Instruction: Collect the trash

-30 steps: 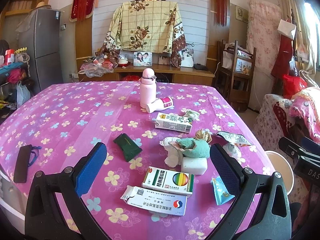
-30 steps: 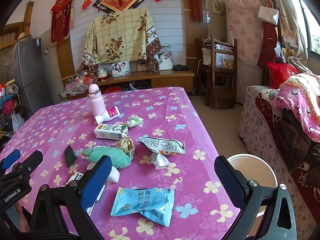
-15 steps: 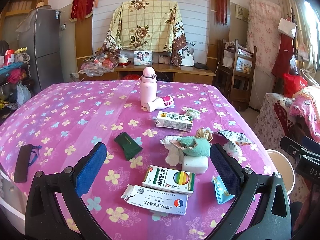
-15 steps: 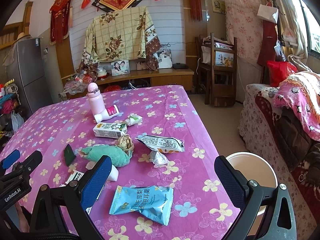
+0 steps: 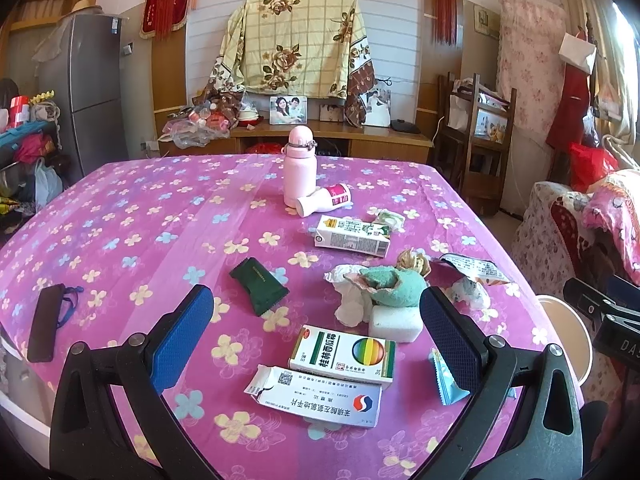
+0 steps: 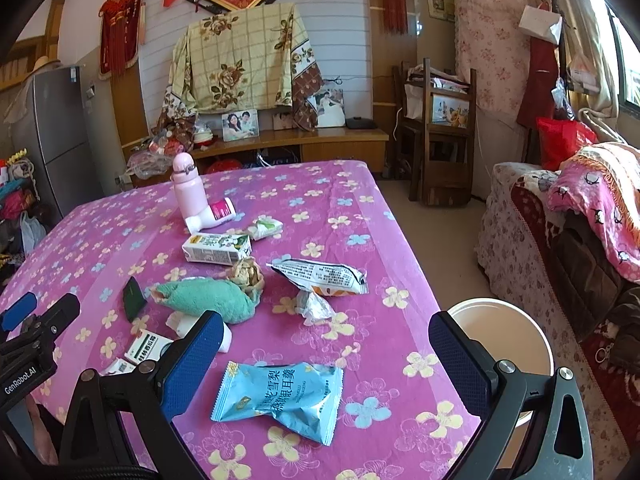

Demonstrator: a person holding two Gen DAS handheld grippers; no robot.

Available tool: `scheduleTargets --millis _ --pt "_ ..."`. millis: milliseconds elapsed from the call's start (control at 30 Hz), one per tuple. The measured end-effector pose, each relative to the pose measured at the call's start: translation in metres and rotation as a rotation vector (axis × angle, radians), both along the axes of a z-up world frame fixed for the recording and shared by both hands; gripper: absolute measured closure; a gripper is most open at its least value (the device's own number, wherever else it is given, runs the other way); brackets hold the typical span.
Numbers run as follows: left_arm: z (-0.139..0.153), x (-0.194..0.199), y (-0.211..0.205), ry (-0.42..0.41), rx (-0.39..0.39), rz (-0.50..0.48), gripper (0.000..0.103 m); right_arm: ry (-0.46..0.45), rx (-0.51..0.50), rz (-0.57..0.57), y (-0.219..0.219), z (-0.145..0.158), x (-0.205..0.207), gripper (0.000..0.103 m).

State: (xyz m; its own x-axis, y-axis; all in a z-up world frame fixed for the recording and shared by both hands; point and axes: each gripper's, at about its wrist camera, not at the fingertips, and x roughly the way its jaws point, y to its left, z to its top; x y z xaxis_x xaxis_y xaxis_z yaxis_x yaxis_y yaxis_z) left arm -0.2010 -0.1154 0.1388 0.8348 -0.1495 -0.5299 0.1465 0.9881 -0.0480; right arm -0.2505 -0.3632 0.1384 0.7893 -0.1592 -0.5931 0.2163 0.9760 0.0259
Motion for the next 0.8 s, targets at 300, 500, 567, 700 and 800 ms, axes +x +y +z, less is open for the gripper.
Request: scheduleTargets --millis 300,500,567,700,800 --pt "-0.020 0.014 0.016 0.079 0.023 -0.027 0.000 0.081 -0.001 0.006 -0.009 -0.019 0.006 0.001" --pt "-0.037 0.025 0.044 0.138 0.013 -0.064 0.000 0.173 0.029 0.067 -0.017 -0.047 0.010 0.001" --pt "-0.045 0.029 0.051 0.168 0.014 -0.079 0.000 0.196 0.071 0.090 -0.019 -0.057 0.012 0.001" --pt "-0.059 0.037 0.060 0.217 0.030 -0.081 0.000 0.235 0.159 0.118 -0.022 -0.075 0.018 0.001" --pt "-0.063 0.049 0.063 0.238 0.029 -0.072 0.000 0.253 0.162 0.122 -0.021 -0.083 0.021 0.001"
